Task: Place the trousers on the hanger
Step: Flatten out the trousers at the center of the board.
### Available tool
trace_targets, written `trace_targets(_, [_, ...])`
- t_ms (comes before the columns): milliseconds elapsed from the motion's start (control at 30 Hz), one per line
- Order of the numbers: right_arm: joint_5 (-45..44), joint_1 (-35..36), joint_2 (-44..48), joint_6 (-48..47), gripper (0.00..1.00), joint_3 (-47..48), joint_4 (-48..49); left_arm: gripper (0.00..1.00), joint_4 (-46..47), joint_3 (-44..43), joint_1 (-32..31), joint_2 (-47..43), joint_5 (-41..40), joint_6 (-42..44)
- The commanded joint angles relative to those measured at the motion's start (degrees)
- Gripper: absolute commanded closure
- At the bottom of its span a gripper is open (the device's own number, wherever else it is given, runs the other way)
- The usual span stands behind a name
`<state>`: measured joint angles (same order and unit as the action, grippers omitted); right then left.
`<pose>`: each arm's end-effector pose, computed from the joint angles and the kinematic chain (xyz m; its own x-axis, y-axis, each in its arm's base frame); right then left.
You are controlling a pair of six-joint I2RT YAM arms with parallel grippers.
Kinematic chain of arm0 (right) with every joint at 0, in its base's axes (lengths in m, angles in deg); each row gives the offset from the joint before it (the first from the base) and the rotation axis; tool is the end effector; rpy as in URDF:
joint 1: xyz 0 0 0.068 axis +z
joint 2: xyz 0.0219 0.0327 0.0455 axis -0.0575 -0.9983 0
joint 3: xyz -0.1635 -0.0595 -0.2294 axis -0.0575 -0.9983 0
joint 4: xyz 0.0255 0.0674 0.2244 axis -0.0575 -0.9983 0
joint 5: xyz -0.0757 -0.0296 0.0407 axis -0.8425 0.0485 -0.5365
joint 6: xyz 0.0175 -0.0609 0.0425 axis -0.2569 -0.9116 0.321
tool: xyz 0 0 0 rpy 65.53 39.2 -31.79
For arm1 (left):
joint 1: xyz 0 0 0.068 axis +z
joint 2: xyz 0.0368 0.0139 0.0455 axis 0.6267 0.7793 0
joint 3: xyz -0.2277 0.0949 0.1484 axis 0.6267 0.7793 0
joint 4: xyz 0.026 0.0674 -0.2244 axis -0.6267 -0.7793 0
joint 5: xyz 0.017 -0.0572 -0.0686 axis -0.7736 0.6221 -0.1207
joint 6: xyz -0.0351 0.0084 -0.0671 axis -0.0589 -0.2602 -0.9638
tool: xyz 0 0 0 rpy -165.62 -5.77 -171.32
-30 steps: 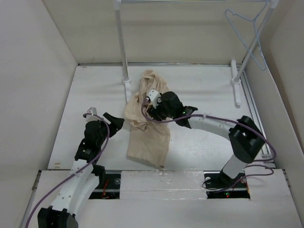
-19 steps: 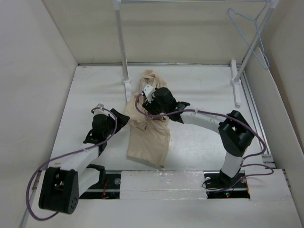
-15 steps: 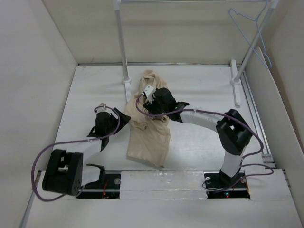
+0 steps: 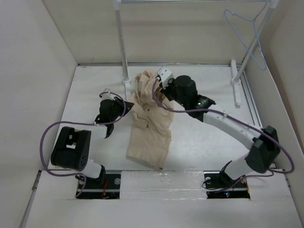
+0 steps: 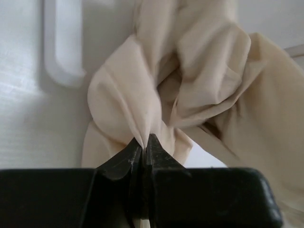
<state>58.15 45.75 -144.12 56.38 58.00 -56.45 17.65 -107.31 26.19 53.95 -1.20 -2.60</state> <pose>0.2800 0.2417 0.3393 -0.0500 -0.5027 -0.8630 -0.6050 0.7028 -0.3743 0.2911 -0.0796 0.2122 -0.4576 -0.6818 -0.5708 0.1021 0.5974 -0.7954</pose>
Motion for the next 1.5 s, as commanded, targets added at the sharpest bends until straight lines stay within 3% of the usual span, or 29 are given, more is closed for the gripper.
trace_targets(0, [-0.7, 0.43, 9.0, -2.95, 1.0, 6.88, 0.0, 1.0, 2.82, -4.88, 1.54, -10.02, -0.17, -0.82])
trace_targets(133, [8.86, -1.76, 9.11, -2.87, 1.0, 20.84, -3.34, 1.0, -15.61, -16.02, 2.69, -24.03, -11.5, 3.58])
trace_targets(167, [13.14, -1.76, 6.14, -3.04, 1.0, 29.4, -7.0, 1.0, -21.49, -24.92, 2.69, -27.62, -15.7, 4.63])
trace_targets(233, [15.46, -1.76, 4.98, -3.82, 1.0, 39.63, -8.6, 1.0, -22.85, -28.06, 3.21, -29.15, -17.58, 6.3])
trace_targets(267, [16.0, -1.76, 3.49, -4.44, 1.0, 49.25, -11.32, 1.0, -27.39, -36.62, 3.83, -28.8, -18.02, 7.26])
trace_targets(400, [13.37, -4.03, 4.16, -5.85, 1.0, 63.03, -14.94, 1.0, -39.8, -61.44, 3.83, -23.01, -22.23, 14.2])
trace_targets(467, [13.02, -5.89, 6.89, -5.33, 1.0, 61.75, -13.82, 1.0, -44.11, -71.88, 3.83, -20.21, -23.38, 17.37])
trace_targets(533, [9.95, -8.16, 12.42, -4.37, 1.0, 54.12, -12.23, 1.0, -47.19, -78.67, 3.83, -18.79, -27.07, 19.91])
trace_targets(600, [6.78, -10.8, 17.59, -2.52, 1.0, 47.27, -12.13, 1.0, -48.61, -80.99, 3.83, -17.12, -29.61, 21.24])
trace_targets(633, [6.77, -13.95, 19.19, 0.1, 1.0, 38.88, -10.92, 1.0, -49.83, -80.56, 3.83, -17.02, -30.24, 21.25])
trace_targets(700, [6.51, -16.6, 22.36, 2.22, 1.0, 30.93, -10.2, 1.0, -49.15, -76.63, 3.83, -18.86, -30.94, 20.64])
trace_targets(733, [5.73, -17.57, 24.81, 3.19, 1.0, 24.71, -10.64, 1.0, -46.62, -70.69, 3.83, -19.91, -31.21, 20.46])
trace_targets(833, [4.75, -19.61, 28.25, 3.73, 1.0, 18.08, -12.13, 1.0, -44.66, -63.35, 3.83, -22.3, -32.79, 19.32])
trace_targets(967, [6.68, -14.18, 32.12, 2.68, 1.0, 11.39, -15.73, 1.0, -44.23, -51.86, 3.83, -22.21, -35.69, 16.51])
trace_targets(1067, [7.91, -4.51, 31.43, 1.71, 1.0, 12.33, -19.24, 1.0, -44.74, -45.26, 4.88, -21.95, -38.24, 13.44])
trace_targets(1167, [13.79, 5.42, 29.5, 0.22, 1.0, 17.77, -22.75, 1.0, -43.97, -35.97, 15.58, -23.87, -29.74, 6.59])
trace_targets(1267, [10.83, 10.89, 29.31, -0.58, 1.0, 23.33, -23.48, 1.0, -41.93, -29.68, 28.5, -24.41, -21.38, 4.02])
trace_targets(1300, [5.59, 10.89, 30.88, -0.49, 1.0, 23.16, -22.86, 1.0, -42.98, -30.19, 31.14, -23.71, -19.71, 4.02])
trace_targets(1333, [2.15, 8.8, 31.5, -0.49, 1.0, 21.76, -22.16, 1.0, -44.56, -31.94, 35.78, -23.01, -18.31, 3.76])
trace_targets(1400, [-0.87, 2.67, 31.69, 0.38, 1.0, 19.39, -20.84, 1.0, -44.83, -34.58, 36.7, -20.38, -17.67, 3.41])
trace_targets(1467, [2.97, -11.38, 28.54, 2.31, 1.0, 16.57, -19.61, 1.0, -47.12, -41.08, 36.7, -16.78, -17.42, 3.67])
